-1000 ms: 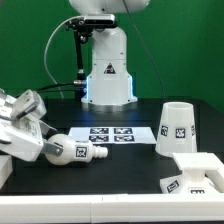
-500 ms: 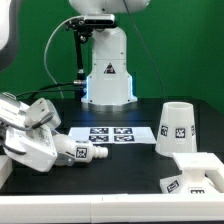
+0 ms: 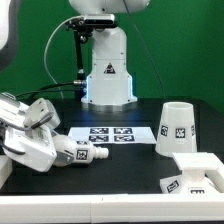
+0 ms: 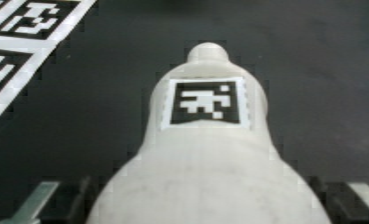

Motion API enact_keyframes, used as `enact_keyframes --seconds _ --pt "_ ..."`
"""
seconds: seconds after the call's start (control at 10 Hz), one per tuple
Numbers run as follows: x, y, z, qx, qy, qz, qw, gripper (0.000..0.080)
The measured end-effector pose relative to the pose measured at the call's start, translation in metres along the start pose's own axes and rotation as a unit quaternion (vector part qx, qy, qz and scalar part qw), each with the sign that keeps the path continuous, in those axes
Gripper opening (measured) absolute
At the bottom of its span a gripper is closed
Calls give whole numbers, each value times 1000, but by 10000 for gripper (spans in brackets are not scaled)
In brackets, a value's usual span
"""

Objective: Assemble lamp

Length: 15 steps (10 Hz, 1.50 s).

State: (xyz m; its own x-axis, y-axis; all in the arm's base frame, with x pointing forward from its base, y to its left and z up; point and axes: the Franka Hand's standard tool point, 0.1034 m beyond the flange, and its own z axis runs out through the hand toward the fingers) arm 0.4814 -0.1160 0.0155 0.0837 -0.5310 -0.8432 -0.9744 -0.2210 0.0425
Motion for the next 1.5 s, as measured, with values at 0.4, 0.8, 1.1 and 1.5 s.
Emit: enact_keyframes --seconds 0.4,0.8,1.1,1.5 --pt "-62 -30 -17 -28 13 -59 998 574" --pt "-108 -69 -23 -39 115 -106 987 574" --pt "-114 -81 -20 -16 201 -129 971 576" --pt "-162 -141 -22 -67 343 -234 907 576"
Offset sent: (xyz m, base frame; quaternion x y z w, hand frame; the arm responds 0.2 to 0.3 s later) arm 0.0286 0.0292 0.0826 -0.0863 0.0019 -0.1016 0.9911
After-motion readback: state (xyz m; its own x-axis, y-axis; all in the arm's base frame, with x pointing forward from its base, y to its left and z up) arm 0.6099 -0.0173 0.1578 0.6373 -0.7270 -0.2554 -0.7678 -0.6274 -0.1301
